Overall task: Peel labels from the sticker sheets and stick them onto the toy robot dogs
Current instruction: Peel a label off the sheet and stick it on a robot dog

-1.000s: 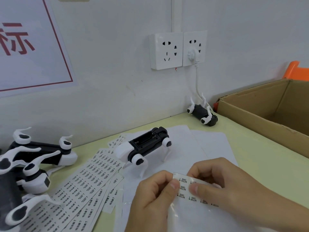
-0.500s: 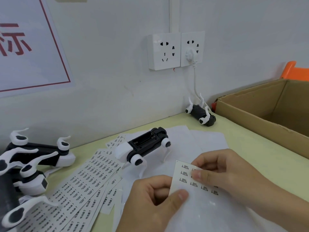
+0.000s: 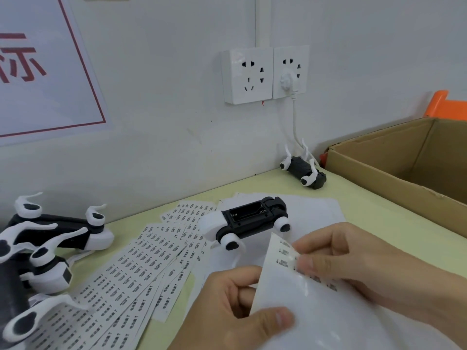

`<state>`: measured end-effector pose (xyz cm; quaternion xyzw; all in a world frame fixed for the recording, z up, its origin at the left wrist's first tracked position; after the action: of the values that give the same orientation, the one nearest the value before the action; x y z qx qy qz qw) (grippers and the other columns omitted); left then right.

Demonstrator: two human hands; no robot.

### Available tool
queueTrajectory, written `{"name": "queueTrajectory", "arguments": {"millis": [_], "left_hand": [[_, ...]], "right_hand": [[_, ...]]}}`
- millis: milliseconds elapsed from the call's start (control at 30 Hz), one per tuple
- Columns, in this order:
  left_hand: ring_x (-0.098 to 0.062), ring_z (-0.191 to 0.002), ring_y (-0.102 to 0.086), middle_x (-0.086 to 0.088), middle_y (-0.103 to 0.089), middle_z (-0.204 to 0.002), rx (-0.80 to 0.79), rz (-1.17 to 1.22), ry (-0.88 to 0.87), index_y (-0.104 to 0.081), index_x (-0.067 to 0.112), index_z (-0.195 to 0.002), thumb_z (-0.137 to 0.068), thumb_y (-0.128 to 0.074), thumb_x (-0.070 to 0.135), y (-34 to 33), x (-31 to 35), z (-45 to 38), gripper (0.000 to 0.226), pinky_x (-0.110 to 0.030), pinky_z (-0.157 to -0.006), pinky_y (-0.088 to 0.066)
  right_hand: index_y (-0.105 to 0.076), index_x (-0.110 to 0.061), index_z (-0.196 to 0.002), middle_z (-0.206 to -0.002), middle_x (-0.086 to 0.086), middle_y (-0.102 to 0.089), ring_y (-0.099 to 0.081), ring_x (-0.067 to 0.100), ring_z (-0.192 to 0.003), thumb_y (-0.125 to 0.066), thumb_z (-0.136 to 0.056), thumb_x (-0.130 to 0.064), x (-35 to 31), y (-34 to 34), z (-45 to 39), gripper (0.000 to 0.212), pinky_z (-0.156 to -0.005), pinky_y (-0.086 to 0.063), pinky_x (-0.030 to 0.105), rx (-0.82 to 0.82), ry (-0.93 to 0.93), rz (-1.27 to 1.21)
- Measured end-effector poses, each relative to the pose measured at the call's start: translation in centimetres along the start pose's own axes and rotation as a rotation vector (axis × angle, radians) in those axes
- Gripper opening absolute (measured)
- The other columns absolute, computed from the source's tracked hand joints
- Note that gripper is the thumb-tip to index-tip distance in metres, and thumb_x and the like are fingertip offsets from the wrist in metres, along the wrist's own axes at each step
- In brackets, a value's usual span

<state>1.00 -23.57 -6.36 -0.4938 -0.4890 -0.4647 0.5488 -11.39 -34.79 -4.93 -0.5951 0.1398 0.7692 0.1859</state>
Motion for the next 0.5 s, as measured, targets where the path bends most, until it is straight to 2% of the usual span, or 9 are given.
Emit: {"name": "queueTrajectory", "arguments": {"millis": [67, 100, 167, 233, 300, 367, 433, 500], "left_hand": [[-0.015, -0.068, -0.073, -0.013, -0.077, -0.077, -0.018, 0.004, 0.015, -0.08, 0.021, -0.099, -0.058, -0.085, 0.024, 0.1, -0.1, 0.0, 0.041, -0.019, -0.06, -0.052], [-0.016, -0.067, -0.073, -0.012, -0.077, -0.076, -0.028, 0.008, 0.025, -0.08, 0.019, -0.098, -0.056, -0.085, 0.023, 0.0, 0.0, 0.0, 0.042, -0.019, -0.06, -0.052], [-0.017, -0.068, -0.072, -0.013, -0.076, -0.078, -0.057, 0.014, 0.047, -0.08, 0.015, -0.099, -0.055, -0.086, 0.018, -0.1, -0.1, 0.1, 0.045, -0.02, -0.061, -0.051], [-0.015, -0.069, -0.071, -0.015, -0.075, -0.082, -0.1, -0.002, 0.078, -0.08, 0.015, -0.104, -0.056, -0.084, 0.013, -0.3, -0.2, 0.2, 0.047, -0.02, -0.062, -0.05], [-0.013, -0.073, -0.071, -0.013, -0.075, -0.085, -0.124, -0.012, 0.098, -0.079, 0.015, -0.108, -0.063, -0.084, 0.01, -0.3, -0.4, 0.3, 0.046, -0.019, -0.065, -0.05], [-0.015, -0.077, -0.073, -0.011, -0.078, -0.086, -0.12, -0.008, 0.092, -0.078, 0.012, -0.111, -0.069, -0.083, 0.01, -0.3, -0.3, 0.2, 0.043, -0.021, -0.068, -0.052], [-0.02, -0.085, -0.075, -0.014, -0.078, -0.093, -0.092, -0.012, 0.084, -0.077, 0.015, -0.113, -0.068, -0.083, 0.015, 0.0, -0.4, 0.1, 0.045, -0.024, -0.072, -0.054], [-0.019, -0.082, -0.075, -0.012, -0.078, -0.091, -0.078, -0.003, 0.075, -0.077, 0.018, -0.113, -0.066, -0.083, 0.018, 0.0, -0.4, 0.0, 0.047, -0.024, -0.071, -0.053]], "right_hand": [[-0.075, -0.004, -0.109, -0.109, 0.02, -0.074, -0.074, 0.027, -0.094, -0.085, -0.076, -0.032, 0.0, -0.3, 0.3, 0.044, -0.083, -0.058, 0.034, -0.134, -0.039, -0.026], [-0.076, -0.002, -0.106, -0.105, 0.021, -0.075, -0.074, 0.025, -0.088, -0.088, -0.072, -0.031, 0.0, -0.1, 0.3, 0.046, -0.078, -0.058, 0.031, -0.142, -0.041, -0.053], [-0.077, -0.001, -0.097, -0.099, 0.023, -0.075, -0.074, 0.024, -0.079, -0.092, -0.064, -0.027, 0.1, 0.8, 0.3, 0.045, -0.071, -0.058, 0.028, -0.071, -0.024, -0.09], [-0.078, -0.003, -0.096, -0.098, 0.022, -0.075, -0.075, 0.025, -0.078, -0.088, -0.065, -0.023, 0.2, 1.3, 0.2, 0.038, -0.068, -0.059, 0.028, 0.008, 0.004, -0.1], [-0.078, -0.005, -0.098, -0.102, 0.021, -0.075, -0.075, 0.027, -0.083, -0.085, -0.068, -0.023, 0.3, 1.5, 0.0, 0.036, -0.071, -0.06, 0.029, 0.068, 0.013, -0.094], [-0.077, -0.007, -0.103, -0.107, 0.019, -0.075, -0.074, 0.028, -0.089, -0.086, -0.067, -0.031, 0.3, 1.7, 0.0, 0.044, -0.076, -0.059, 0.032, 0.075, 0.0, -0.084], [-0.075, -0.01, -0.109, -0.113, 0.02, -0.073, -0.072, 0.03, -0.094, -0.088, -0.067, -0.034, 0.2, 1.7, 0.3, 0.051, -0.082, -0.058, 0.034, -0.022, -0.039, -0.045], [-0.071, -0.007, -0.118, -0.119, 0.025, -0.069, -0.07, 0.032, -0.099, -0.087, -0.074, -0.027, 0.1, 1.6, 0.6, 0.051, -0.087, -0.058, 0.037, -0.152, -0.064, -0.017]]}}
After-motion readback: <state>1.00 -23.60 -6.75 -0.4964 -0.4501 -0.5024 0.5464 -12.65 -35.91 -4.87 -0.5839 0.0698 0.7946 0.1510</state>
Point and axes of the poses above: each hand's wrist, its own z-axis away from the middle knuckle, its own y-axis out of the back of the hand, x = y × z, the point moved 6 cm from there along -z, towards the middle knuckle
